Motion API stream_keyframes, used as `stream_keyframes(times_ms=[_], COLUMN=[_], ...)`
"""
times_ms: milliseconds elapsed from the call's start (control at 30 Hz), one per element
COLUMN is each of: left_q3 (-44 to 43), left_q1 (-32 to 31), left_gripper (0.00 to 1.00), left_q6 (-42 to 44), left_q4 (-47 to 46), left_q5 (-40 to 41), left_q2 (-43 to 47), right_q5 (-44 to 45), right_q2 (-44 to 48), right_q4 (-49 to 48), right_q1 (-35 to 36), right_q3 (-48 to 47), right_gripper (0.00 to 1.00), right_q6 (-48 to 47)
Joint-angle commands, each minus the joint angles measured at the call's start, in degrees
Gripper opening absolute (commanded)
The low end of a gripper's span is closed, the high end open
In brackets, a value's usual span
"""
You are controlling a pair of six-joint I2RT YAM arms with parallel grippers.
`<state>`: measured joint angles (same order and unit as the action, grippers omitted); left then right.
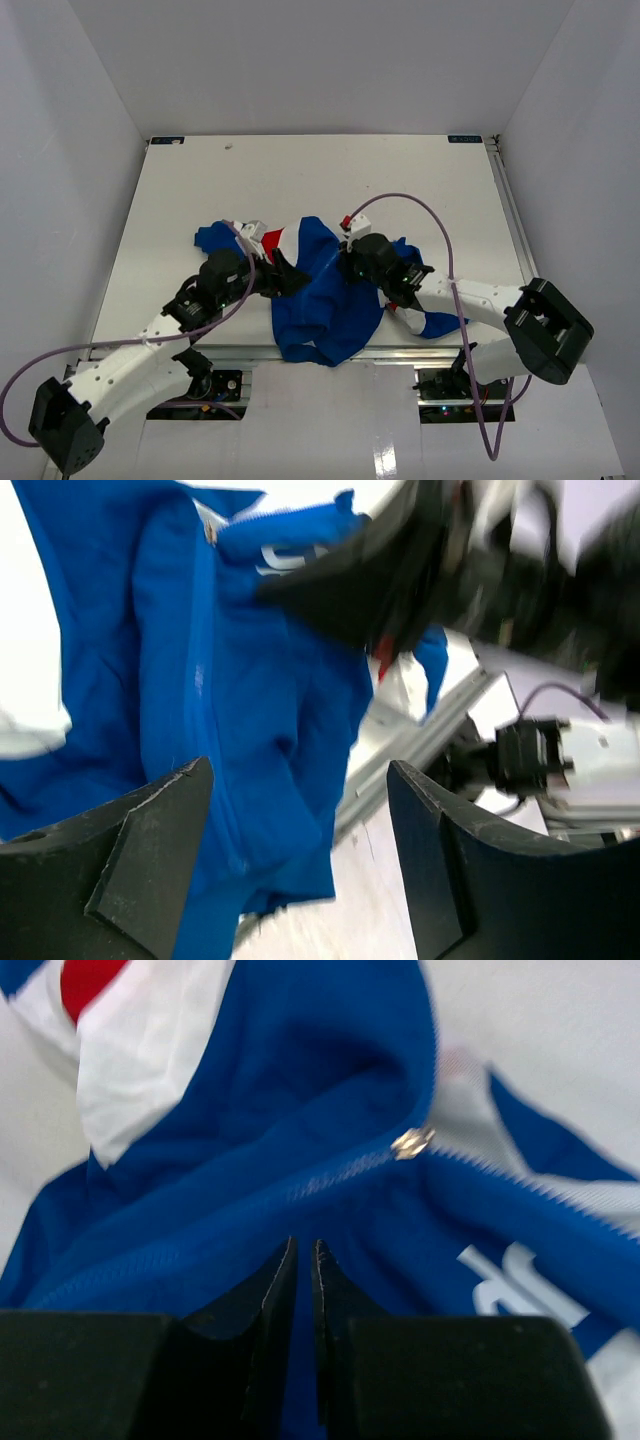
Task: Zip up the jacket
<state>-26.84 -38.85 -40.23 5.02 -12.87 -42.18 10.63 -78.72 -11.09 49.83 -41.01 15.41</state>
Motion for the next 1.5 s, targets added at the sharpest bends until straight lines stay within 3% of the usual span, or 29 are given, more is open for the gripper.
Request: stream_keyframes(times_ms=[0,167,333,600,633,733,800,867,1000,1467], left_q3=[-3.70,-6.32,-11.24,-20.11,-20.37,-20.53,-19.61,-17.62,-13.65,-8.10], left_q1=[0.00,0.09,0.00,0.00,0.00,0.00,0.09,0.09,0.07,0.00], left_gripper=[0.80,0.79,0.78,0.77,0.74,0.22,0.06,0.00,0.00,0.00], left_q6=[4.31,10.12,14.98,18.66,18.80,18.83,18.19,16.79,15.69,18.01], left_q4=[-2.35,-7.36,-9.55,-9.36,-9.89,-9.66,-9.08,-9.14,-10.84,-17.75], left_q5=[2.70,3.45,2.00,3.59,2.60,1.50,1.87,3.10,4.26,4.31], left_q2=[-11.66,-25.21,-37.76,-50.41,-51.39,-53.06,-53.27,-52.22,-49.29,-42.57], right_q5=[4.43,8.90,16.74,15.90,14.86,9.23,2.46,-3.33,-19.64,-35.51], right_q2=[2.50,6.63,10.81,10.57,10.00,7.20,3.96,1.32,-1.95,-15.16], right_q4=[-8.60,-9.11,-5.88,-3.72,-4.10,-5.93,-6.73,-9.19,-12.28,-16.87], right_q1=[4.69,6.22,5.93,0.71,-0.65,-4.73,-8.22,-11.11,-14.96,-18.42], right_q3=[6.12,10.04,7.34,2.47,1.92,-0.33,-2.00,-2.71,-2.04,-4.17], right_gripper=[0.19,0.31,0.38,0.43,0.43,0.45,0.45,0.46,0.51,0.59], right_q6=[6.92,9.00,7.97,5.27,4.41,0.86,-2.03,-3.52,-4.01,-4.35])
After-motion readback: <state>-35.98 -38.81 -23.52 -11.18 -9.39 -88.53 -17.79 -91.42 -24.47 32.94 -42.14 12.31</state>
